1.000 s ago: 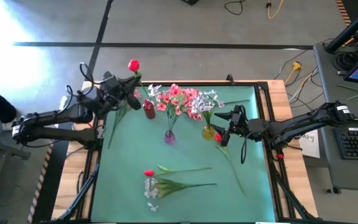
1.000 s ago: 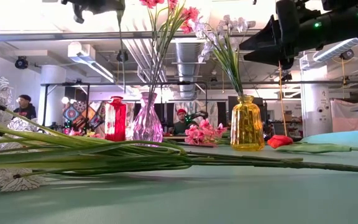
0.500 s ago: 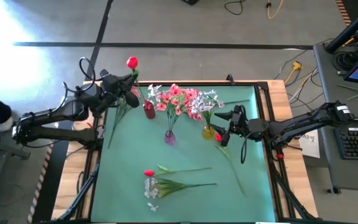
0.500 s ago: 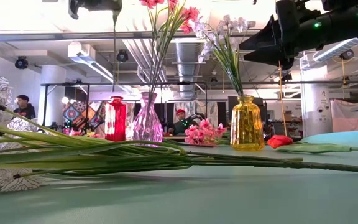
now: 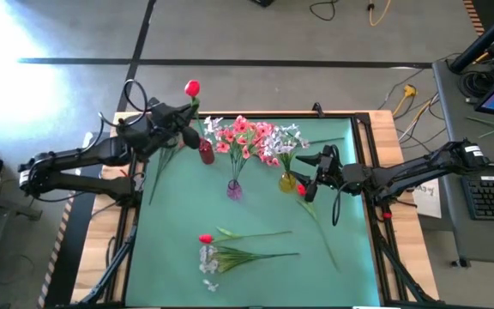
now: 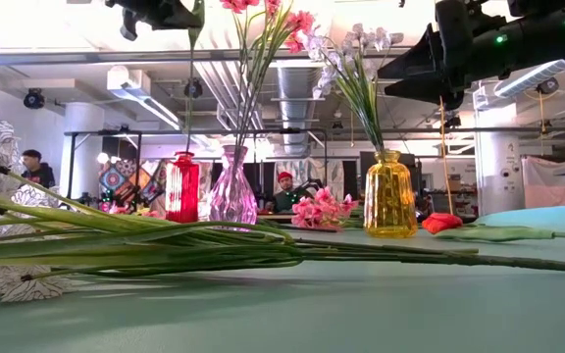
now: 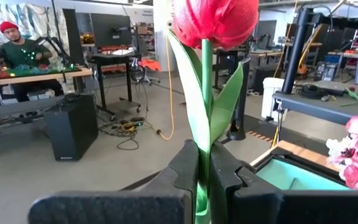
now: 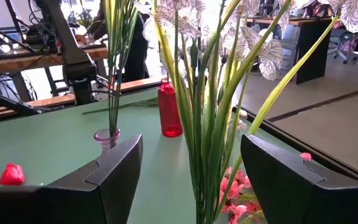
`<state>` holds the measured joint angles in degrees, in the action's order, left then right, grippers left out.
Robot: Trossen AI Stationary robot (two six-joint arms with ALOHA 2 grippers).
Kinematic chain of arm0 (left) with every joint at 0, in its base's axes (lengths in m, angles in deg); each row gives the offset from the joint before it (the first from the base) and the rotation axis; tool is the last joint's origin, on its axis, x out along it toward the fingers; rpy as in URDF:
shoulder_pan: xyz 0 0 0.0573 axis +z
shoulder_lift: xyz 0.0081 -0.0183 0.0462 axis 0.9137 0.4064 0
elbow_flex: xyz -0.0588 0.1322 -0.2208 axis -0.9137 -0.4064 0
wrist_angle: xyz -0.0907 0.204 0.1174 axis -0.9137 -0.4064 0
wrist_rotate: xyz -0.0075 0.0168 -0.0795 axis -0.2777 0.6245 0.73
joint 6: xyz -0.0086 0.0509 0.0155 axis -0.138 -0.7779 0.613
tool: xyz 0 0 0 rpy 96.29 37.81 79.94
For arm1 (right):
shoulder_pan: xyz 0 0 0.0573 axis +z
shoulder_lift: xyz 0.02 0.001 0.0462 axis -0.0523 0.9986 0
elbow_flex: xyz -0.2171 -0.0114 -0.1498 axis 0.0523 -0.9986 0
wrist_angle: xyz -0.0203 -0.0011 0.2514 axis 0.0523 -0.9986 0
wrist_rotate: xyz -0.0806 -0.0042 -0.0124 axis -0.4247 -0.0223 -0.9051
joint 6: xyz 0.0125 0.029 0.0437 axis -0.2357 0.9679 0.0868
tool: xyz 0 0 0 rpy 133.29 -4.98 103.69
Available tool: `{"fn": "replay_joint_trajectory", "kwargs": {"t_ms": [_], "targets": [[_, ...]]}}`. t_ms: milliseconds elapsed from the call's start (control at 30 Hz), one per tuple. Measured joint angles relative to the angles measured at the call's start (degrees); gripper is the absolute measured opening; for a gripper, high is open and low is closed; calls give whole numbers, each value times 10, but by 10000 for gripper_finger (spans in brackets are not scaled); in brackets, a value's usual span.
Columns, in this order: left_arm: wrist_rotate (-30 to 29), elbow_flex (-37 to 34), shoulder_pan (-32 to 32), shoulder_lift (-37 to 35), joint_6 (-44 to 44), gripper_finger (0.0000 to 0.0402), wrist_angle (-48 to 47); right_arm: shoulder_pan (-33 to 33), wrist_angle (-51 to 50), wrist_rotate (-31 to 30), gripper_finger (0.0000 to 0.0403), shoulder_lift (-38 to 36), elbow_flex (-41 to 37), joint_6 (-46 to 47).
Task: Sort flowers into vase by color
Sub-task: Put the bottom left red flower into the red vase
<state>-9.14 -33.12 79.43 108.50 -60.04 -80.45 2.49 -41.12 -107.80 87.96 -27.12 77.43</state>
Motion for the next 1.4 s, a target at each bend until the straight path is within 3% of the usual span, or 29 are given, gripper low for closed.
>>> {"fn": "replay_joint_trajectory", "kwargs": {"t_ms": [733,1133,1400], "targets": [[-31,-5,2,7,31,3,-33,0,0,0,265,0,0,-3],[-30,-5,2,7,54,91,-66,0,0,0,265,0,0,-2],[-30,0,2,2,81,156,-138,0,0,0,265,0,0,4]]}}
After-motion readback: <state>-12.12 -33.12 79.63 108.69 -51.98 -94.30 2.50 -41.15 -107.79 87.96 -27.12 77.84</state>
